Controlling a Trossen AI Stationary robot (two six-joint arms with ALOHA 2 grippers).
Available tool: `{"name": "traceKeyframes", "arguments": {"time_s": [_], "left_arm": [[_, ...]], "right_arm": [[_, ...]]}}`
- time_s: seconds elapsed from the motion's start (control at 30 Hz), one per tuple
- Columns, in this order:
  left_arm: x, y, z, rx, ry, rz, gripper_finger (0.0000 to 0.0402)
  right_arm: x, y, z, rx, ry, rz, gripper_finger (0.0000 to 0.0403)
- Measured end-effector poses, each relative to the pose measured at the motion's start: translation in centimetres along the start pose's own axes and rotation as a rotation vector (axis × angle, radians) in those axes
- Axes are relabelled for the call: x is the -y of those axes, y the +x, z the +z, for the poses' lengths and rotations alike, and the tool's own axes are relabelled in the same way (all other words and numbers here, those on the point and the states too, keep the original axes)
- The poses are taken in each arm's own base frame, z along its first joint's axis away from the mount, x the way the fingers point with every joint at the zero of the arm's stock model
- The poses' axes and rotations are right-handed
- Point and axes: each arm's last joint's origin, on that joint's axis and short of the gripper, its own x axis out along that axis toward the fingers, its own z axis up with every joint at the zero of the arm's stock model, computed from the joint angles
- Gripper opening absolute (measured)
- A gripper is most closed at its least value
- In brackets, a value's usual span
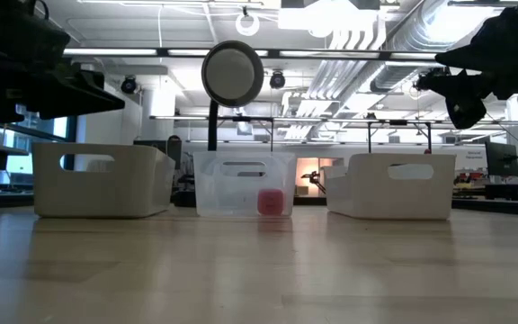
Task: Pick and place items into bin
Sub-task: Return to Home Position
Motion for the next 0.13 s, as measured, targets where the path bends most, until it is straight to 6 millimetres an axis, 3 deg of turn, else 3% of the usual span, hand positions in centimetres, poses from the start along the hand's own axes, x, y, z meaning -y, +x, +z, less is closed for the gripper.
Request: {"name": "traceKeyframes", "arguments": {"time_s": [0.13], "left_arm": [[0.0, 0.0, 0.0, 0.0, 0.0, 0.0, 0.0113]], "right_arm": [[0.0, 0.0, 0.0, 0.0, 0.0, 0.0, 0.0184]]}}
